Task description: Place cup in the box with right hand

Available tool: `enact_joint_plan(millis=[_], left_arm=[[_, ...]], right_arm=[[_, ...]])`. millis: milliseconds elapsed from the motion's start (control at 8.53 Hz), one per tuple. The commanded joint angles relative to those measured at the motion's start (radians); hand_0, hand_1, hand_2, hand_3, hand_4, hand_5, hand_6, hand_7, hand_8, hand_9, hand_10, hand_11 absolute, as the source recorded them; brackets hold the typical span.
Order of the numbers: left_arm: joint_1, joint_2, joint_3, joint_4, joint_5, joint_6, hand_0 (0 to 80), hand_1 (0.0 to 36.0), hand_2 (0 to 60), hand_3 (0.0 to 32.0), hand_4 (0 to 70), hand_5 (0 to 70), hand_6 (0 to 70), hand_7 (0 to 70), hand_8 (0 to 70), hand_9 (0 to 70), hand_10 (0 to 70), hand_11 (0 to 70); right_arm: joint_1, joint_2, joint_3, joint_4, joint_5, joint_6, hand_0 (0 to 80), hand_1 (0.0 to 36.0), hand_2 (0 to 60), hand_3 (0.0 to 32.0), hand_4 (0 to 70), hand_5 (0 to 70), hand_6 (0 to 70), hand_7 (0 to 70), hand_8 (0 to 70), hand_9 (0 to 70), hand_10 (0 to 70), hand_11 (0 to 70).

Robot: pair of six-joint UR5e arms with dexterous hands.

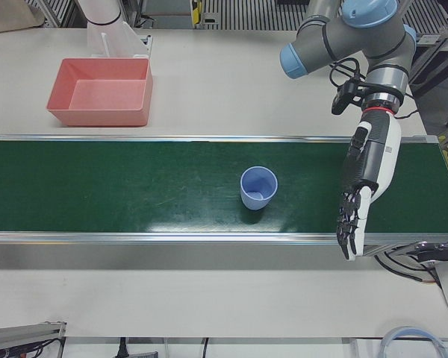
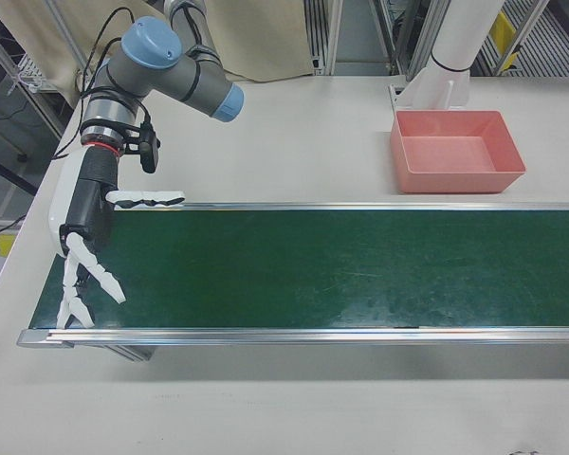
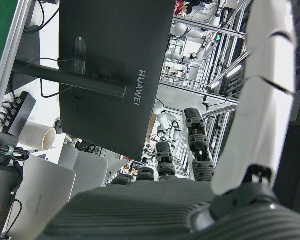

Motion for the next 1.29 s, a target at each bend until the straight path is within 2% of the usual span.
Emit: enact_joint_plan(millis=[0, 117, 234, 352, 469, 586, 703, 821, 938, 1055, 1172], left_arm=[[0.0, 0.0, 0.0, 0.0, 0.0, 0.0, 0.0, 0.0, 0.0, 0.0, 0.0, 0.0, 0.0, 0.0, 0.0, 0.0, 0.0, 0.0], [0.0, 0.0, 0.0, 0.0, 0.0, -0.001, 0.0, 0.0, 0.0, 0.0, 0.0, 0.0, 0.0, 0.0, 0.0, 0.0, 0.0, 0.0], [0.0, 0.0, 0.0, 0.0, 0.0, 0.0, 0.0, 0.0, 0.0, 0.0, 0.0, 0.0, 0.0, 0.0, 0.0, 0.0, 0.0, 0.0], [0.0, 0.0, 0.0, 0.0, 0.0, 0.0, 0.0, 0.0, 0.0, 0.0, 0.0, 0.0, 0.0, 0.0, 0.0, 0.0, 0.0, 0.0], [0.0, 0.0, 0.0, 0.0, 0.0, -0.001, 0.0, 0.0, 0.0, 0.0, 0.0, 0.0, 0.0, 0.0, 0.0, 0.0, 0.0, 0.0], [0.0, 0.0, 0.0, 0.0, 0.0, 0.0, 0.0, 0.0, 0.0, 0.0, 0.0, 0.0, 0.0, 0.0, 0.0, 0.0, 0.0, 0.0], [0.0, 0.0, 0.0, 0.0, 0.0, 0.0, 0.0, 0.0, 0.0, 0.0, 0.0, 0.0, 0.0, 0.0, 0.0, 0.0, 0.0, 0.0], [0.0, 0.0, 0.0, 0.0, 0.0, 0.0, 0.0, 0.0, 0.0, 0.0, 0.0, 0.0, 0.0, 0.0, 0.0, 0.0, 0.0, 0.0], [0.0, 0.0, 0.0, 0.0, 0.0, 0.0, 0.0, 0.0, 0.0, 0.0, 0.0, 0.0, 0.0, 0.0, 0.0, 0.0, 0.0, 0.0], [0.0, 0.0, 0.0, 0.0, 0.0, 0.0, 0.0, 0.0, 0.0, 0.0, 0.0, 0.0, 0.0, 0.0, 0.0, 0.0, 0.0, 0.0], [0.0, 0.0, 0.0, 0.0, 0.0, -0.001, 0.0, 0.0, 0.0, 0.0, 0.0, 0.0, 0.0, 0.0, 0.0, 0.0, 0.0, 0.0]], right_arm=[[0.0, 0.0, 0.001, 0.002, 0.0, 0.0, 53.5, 16.2, 3.0, 0.0, 10.5, 5.5, 5.8, 21.4, 0.9, 6.1, 0.0, 0.0], [-0.002, 0.0, 0.001, 0.0, 0.002, 0.0, 53.5, 16.1, 3.0, 0.0, 10.6, 5.5, 5.8, 21.4, 0.9, 5.9, 0.0, 0.0], [-0.003, 0.0, 0.001, 0.002, 0.002, 0.0, 53.0, 17.1, 6.1, 0.0, 9.5, 5.5, 5.8, 21.5, 1.0, 6.1, 0.0, 0.0], [-0.005, 0.002, 0.002, 0.002, 0.005, 0.0, 54.1, 15.4, 0.0, 0.0, 11.8, 5.5, 5.8, 21.4, 1.1, 6.2, 0.0, 0.0], [-0.005, 0.002, 0.007, 0.002, 0.005, 0.0, 52.9, 20.2, 12.8, 0.0, 6.6, 5.9, 5.7, 20.0, 1.0, 5.9, 0.0, 0.0], [-0.005, 0.002, 0.008, 0.002, 0.005, 0.0, 54.6, 19.6, 7.0, 0.0, 8.0, 6.3, 5.4, 17.9, 1.1, 5.6, 0.0, 0.0], [-0.006, 0.002, 0.008, 0.002, 0.005, 0.0, 54.7, 20.9, 10.8, 0.0, 6.9, 6.6, 4.8, 14.5, 0.9, 4.6, 0.0, 0.0], [-0.009, 0.006, 0.01, 0.002, 0.005, 0.0, 53.7, 24.5, 26.6, 0.0, 5.3, 6.9, 4.7, 13.7, 0.6, 4.1, 0.0, 0.0], [-0.011, 0.011, 0.01, 0.0, 0.005, -0.002, 56.4, 33.7, 52.4, 0.0, 3.8, 8.8, 5.2, 14.5, 0.0, 3.0, 0.0, 0.0], [-0.011, 0.012, 0.01, 0.0, 0.005, -0.002, 62.4, 36.0, 60.0, 0.0, 2.6, 10.7, 5.3, 13.0, 0.0, 1.3, 0.0, 0.0], [-0.012, 0.015, 0.01, -0.005, 0.005, -0.002, 73.6, 36.0, 60.0, 0.0, 0.0, 12.9, 4.8, 7.0, 0.0, 0.0, 0.0, 0.8]])
